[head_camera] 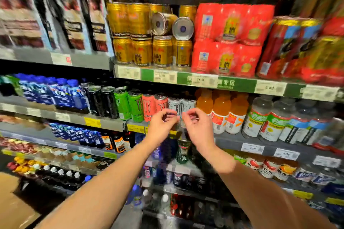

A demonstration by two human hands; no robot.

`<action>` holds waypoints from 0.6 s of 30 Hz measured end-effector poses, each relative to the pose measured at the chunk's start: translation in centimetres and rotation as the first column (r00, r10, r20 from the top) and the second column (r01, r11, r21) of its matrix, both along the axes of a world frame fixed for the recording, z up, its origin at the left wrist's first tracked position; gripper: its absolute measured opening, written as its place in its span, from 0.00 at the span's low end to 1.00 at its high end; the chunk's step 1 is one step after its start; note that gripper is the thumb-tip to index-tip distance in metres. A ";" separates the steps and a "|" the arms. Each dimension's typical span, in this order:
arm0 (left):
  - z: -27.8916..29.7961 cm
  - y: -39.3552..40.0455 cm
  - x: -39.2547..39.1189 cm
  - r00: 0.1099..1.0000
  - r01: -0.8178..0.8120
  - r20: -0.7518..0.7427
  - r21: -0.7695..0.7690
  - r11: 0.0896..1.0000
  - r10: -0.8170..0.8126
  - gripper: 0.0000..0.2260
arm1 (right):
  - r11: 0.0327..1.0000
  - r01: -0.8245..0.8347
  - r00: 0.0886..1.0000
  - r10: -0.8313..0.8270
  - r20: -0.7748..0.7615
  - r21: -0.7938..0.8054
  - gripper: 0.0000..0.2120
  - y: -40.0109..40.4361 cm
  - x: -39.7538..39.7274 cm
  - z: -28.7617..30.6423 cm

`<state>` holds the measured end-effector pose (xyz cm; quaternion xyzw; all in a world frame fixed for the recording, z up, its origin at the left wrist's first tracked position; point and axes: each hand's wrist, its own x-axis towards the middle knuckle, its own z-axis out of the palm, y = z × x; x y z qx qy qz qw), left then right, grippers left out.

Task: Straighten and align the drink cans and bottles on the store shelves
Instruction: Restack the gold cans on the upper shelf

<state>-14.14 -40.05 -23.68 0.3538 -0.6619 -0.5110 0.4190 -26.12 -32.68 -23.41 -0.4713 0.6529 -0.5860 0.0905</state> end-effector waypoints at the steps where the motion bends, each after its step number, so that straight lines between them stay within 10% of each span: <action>1: 1.7 -0.2 0.2 1.000 -0.006 -0.020 -0.013 1.000 0.006 0.07 | 1.000 0.003 1.000 -0.003 -0.015 -0.026 0.06 -0.4 0.3 1.5; 18: 22.5 -4.6 4.0 0.991 0.063 -0.086 -0.338 0.939 -0.098 0.15 | 0.973 0.064 0.965 -0.117 -0.233 -0.221 0.17 -5.3 2.4 22.2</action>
